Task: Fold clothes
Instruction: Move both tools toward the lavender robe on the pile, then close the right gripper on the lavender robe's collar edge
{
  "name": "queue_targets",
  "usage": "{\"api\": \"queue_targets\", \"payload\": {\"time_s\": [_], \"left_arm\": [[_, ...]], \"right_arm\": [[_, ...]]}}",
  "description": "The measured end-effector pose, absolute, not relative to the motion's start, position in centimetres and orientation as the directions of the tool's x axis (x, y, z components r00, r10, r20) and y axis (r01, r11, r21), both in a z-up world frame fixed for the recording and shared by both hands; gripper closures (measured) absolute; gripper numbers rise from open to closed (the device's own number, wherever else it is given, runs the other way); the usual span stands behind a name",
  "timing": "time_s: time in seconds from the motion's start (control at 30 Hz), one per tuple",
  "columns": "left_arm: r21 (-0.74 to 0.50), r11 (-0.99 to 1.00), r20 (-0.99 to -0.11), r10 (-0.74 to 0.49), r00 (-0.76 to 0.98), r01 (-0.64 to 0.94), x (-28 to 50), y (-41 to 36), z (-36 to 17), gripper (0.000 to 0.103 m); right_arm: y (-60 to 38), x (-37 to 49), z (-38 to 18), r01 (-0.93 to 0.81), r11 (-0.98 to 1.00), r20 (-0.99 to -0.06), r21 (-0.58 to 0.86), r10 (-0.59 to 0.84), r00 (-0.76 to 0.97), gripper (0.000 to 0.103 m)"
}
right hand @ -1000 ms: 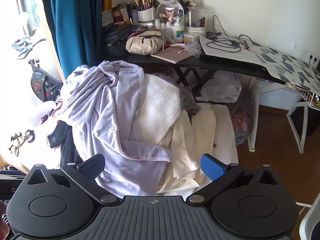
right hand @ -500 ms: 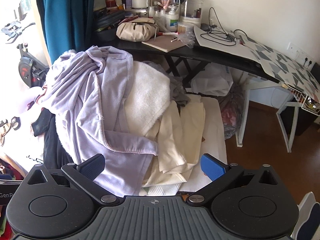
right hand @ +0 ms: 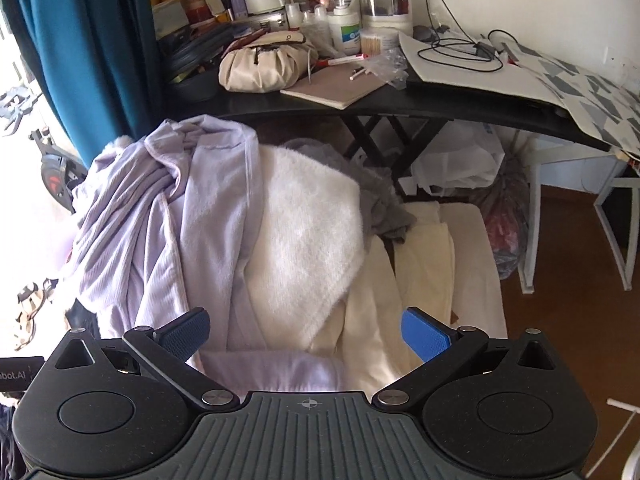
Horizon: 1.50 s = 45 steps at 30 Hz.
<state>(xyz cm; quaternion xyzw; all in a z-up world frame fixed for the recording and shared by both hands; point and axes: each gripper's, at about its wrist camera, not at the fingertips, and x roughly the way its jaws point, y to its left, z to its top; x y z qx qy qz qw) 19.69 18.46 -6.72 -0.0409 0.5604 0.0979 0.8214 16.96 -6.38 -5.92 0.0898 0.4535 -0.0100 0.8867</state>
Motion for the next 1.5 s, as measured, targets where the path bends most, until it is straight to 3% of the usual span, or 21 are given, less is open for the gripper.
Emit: {"api": "queue_targets", "payload": {"time_s": [0.23,0.47,0.93,1.33,1.5], "left_arm": [[0.150,0.975,-0.897,0.204,0.393,-0.164,29.1,16.5,-8.7,0.001],[0.197,0.959,-0.894,0.260,0.365,-0.202,35.1,16.6,-12.4,0.001],[0.141,0.981,-0.923,0.179,0.341,-0.133,36.2,17.4,-18.6,0.000],[0.137,0.990,-0.896,0.140,0.422,-0.038,34.7,17.3,-18.8,0.000],[0.081,0.994,-0.913,0.045,0.405,0.071,34.7,19.1,-18.4,0.000]], "right_arm": [[-9.1,24.2,-8.8,0.094,0.986,-0.790,0.138,0.052,0.611,0.001],[-9.8,28.9,-12.1,0.005,0.968,-0.823,0.251,0.211,0.527,0.001],[-10.0,32.2,-16.7,0.225,0.926,-0.853,0.303,0.158,0.497,0.001],[-3.4,37.4,-16.9,0.148,0.976,-0.829,0.162,0.053,0.556,0.001],[-0.5,40.1,-18.6,0.076,0.993,-0.852,0.088,0.035,0.523,0.001]]}}
